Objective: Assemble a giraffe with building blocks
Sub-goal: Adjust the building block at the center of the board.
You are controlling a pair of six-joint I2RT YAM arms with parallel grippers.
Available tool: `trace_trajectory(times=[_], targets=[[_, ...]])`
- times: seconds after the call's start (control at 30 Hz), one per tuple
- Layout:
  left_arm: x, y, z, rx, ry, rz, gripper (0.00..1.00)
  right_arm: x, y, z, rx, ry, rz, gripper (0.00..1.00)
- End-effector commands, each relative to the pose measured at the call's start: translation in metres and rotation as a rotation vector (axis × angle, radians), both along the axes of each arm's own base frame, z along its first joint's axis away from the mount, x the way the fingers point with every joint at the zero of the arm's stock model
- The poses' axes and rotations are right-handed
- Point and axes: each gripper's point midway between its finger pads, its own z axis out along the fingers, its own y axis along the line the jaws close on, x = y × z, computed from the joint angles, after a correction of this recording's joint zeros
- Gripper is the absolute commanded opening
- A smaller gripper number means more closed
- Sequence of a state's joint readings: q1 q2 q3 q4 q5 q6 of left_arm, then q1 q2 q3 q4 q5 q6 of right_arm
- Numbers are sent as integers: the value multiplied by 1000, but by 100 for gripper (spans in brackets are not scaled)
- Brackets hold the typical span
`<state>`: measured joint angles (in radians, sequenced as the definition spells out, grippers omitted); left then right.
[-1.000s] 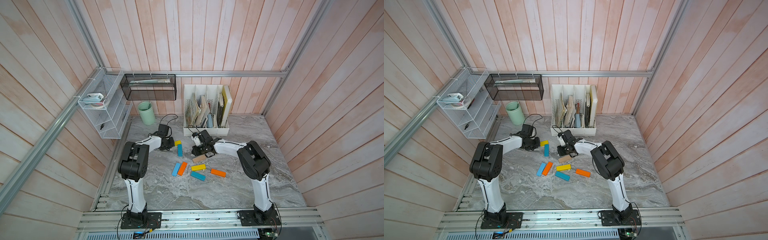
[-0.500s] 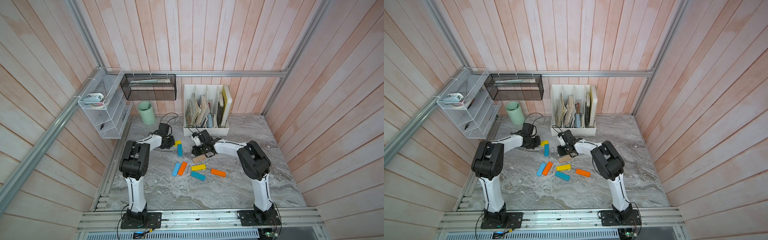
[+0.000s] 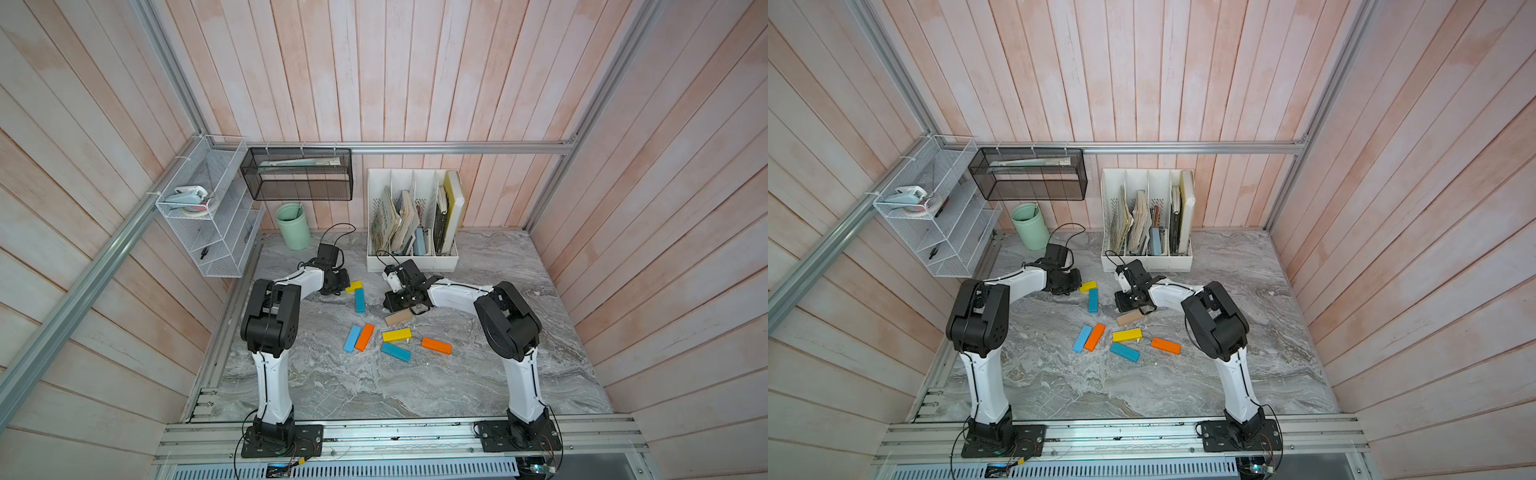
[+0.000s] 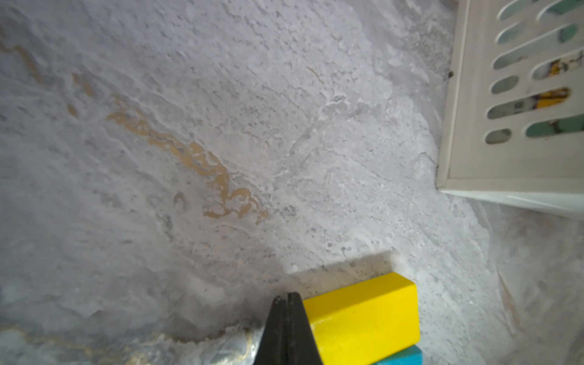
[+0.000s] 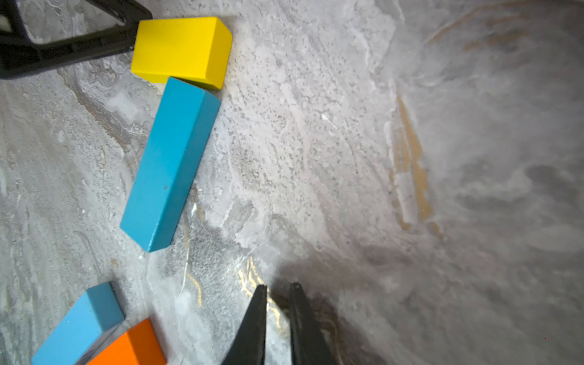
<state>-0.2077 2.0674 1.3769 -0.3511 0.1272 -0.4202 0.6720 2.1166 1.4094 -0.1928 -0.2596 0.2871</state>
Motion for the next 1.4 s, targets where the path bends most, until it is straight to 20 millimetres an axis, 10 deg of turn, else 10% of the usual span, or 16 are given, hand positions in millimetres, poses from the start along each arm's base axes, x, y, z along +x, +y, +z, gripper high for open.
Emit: trace_trajectory(times=[0.0, 0.57, 1.37], targets=[[-3, 1, -12, -9, 41, 0, 0, 0, 0, -8, -8, 39, 7, 17], [-7, -3, -19, -31, 51, -8, 0, 41, 43, -11, 79, 81, 47, 17], [-5, 3, -23, -16, 58, 18, 0, 49, 31, -14, 76, 74, 7, 17]])
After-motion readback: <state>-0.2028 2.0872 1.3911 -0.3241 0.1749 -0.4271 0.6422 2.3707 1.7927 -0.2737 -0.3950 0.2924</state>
